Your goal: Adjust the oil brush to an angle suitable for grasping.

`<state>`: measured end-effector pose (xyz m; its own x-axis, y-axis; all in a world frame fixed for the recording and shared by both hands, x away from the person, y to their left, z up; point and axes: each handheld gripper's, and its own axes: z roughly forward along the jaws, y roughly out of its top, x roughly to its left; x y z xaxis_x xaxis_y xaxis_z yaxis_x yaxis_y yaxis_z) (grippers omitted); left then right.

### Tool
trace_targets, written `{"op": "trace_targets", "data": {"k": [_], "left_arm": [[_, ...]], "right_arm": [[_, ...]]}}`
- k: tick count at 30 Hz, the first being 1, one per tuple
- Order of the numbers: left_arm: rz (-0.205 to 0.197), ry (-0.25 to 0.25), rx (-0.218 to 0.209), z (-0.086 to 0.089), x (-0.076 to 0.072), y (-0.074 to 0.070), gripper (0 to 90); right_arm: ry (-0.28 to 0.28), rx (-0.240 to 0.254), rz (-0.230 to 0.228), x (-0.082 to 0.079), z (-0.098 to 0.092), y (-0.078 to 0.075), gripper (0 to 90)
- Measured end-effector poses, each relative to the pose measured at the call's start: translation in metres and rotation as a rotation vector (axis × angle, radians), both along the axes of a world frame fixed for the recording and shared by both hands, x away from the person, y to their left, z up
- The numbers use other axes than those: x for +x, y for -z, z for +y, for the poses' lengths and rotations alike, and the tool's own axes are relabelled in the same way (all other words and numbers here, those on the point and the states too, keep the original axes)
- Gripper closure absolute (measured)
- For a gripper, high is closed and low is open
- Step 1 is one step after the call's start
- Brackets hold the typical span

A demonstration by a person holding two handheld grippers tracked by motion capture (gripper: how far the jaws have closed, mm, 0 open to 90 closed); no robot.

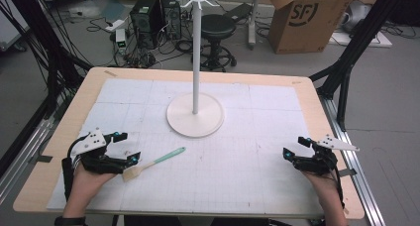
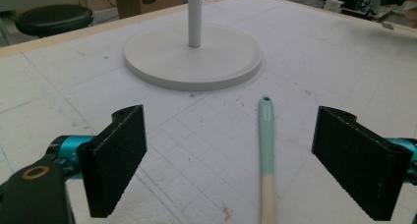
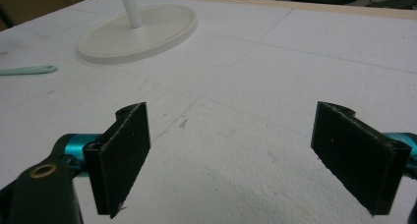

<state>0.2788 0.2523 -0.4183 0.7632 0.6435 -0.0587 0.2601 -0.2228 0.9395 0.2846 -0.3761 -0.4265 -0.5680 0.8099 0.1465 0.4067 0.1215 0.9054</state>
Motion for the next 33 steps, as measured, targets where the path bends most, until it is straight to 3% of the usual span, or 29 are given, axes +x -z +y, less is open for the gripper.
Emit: {"op": "trace_targets", "data": {"k": [16, 17, 21, 33], "left_arm": [[0.076, 0.045, 0.070, -0.020, -0.002, 0.014, 14.5], [0.083, 0.051, 0.096, -0.023, -0.002, 0.016, 14.6], [0.102, 0.061, 0.114, -0.027, -0.002, 0.019, 15.1], [0.142, 0.102, 0.167, -0.035, -0.001, 0.026, 25.4]], "right_arm": [[0.003, -0.002, 0.004, 0.000, 0.001, 0.000, 14.2], [0.002, -0.002, 0.002, 0.000, 0.000, 0.000, 14.3], [0.003, 0.003, 0.006, 0.000, -0.001, 0.000, 14.2], [0.004, 0.004, 0.008, 0.000, 0.000, 0.000, 14.3]]}}
